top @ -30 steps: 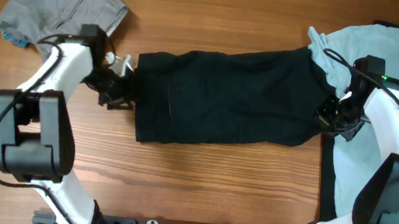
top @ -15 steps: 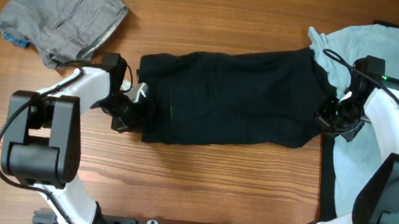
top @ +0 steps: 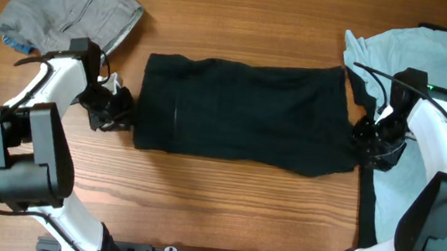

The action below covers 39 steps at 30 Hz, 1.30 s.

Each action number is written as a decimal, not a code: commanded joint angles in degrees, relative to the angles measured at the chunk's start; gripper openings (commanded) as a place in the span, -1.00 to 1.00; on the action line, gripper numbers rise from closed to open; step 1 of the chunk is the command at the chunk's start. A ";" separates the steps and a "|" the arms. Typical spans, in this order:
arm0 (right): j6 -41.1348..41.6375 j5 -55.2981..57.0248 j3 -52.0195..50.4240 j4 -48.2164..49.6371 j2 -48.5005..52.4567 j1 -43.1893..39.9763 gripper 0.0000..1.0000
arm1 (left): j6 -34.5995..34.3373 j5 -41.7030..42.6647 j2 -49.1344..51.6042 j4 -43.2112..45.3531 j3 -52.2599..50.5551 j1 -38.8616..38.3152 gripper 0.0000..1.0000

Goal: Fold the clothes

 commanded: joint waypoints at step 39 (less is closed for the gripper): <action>-2.78 -13.79 1.07 18.62 16.87 16.79 -0.91 | 8.31 3.41 9.94 13.66 0.79 -17.31 -0.92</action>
